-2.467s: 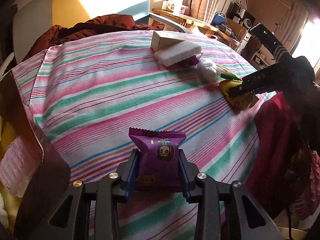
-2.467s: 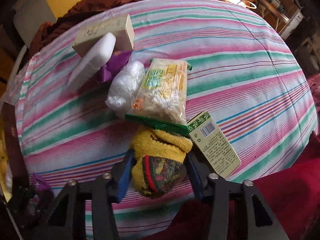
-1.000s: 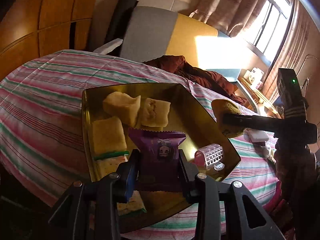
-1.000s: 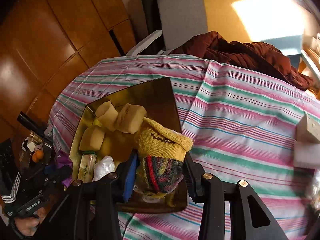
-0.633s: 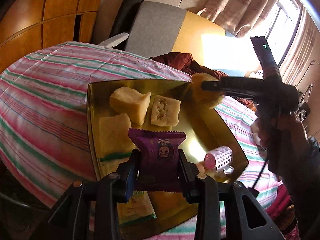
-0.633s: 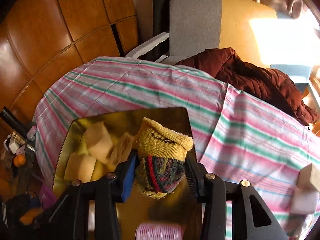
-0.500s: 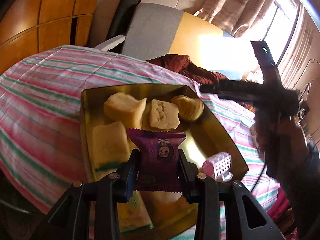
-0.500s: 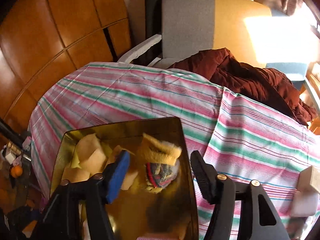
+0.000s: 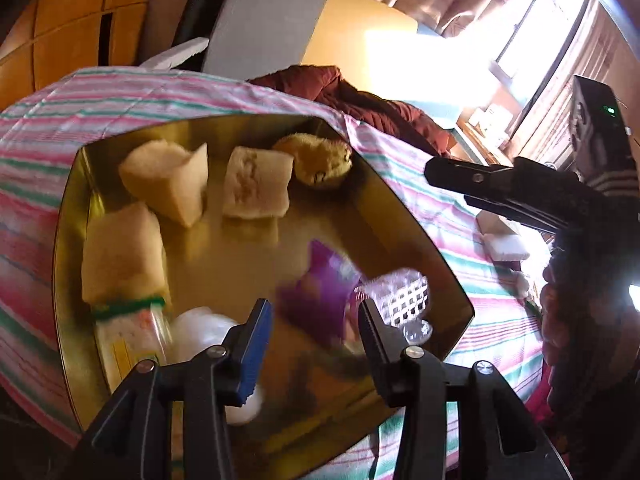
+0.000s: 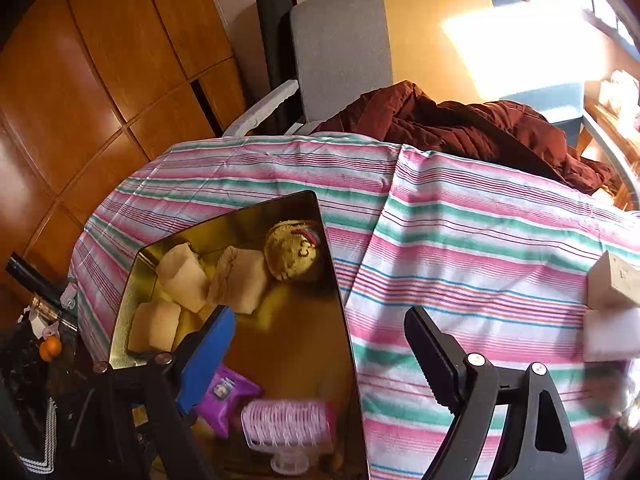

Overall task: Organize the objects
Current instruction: 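Carry the candy packet and sock over the gold tray and open both tools, then move both tools from the tray back to the remaining items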

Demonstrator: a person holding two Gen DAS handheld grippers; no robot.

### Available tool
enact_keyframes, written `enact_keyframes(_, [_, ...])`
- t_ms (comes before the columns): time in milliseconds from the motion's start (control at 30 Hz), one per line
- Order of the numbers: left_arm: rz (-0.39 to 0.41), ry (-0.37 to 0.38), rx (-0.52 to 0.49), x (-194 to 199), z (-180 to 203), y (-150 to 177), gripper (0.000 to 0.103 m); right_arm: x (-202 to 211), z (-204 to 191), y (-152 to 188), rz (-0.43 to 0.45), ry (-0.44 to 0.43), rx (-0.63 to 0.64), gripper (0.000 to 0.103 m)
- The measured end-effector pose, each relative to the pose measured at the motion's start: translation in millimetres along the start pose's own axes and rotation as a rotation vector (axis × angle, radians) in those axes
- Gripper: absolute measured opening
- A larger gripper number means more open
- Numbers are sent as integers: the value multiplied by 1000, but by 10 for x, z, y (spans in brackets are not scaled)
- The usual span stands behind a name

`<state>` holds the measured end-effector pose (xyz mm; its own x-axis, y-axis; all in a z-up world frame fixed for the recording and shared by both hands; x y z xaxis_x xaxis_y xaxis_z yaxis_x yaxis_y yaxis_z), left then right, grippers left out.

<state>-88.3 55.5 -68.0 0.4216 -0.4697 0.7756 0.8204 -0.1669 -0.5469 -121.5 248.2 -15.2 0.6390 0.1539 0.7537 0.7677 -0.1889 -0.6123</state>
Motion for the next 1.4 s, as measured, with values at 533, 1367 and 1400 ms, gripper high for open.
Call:
enact_keyframes(533, [100, -233, 23, 336, -157, 210, 45, 161, -322, 504, 39, 59, 97, 95])
enact_keyframes(1367, [168, -272, -98, 475, 134, 274, 45, 523, -222, 743, 123, 172, 122, 98])
enact_keyframes(1400, [167, -270, -102, 475, 147, 280, 45, 525, -205, 748, 122, 180, 121, 98])
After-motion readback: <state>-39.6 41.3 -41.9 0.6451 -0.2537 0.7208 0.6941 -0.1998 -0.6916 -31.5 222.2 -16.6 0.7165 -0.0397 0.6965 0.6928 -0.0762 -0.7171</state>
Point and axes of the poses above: each gripper's, at about its wrist camera, not at the fingertips, and x roughly against the way its jaws point, z to its right, y to its underside, the point moved 2 cm from there along -x, roughly the way its jaws point, and after that the axes turned 2 degrees about -y, right-handed, at the moved point
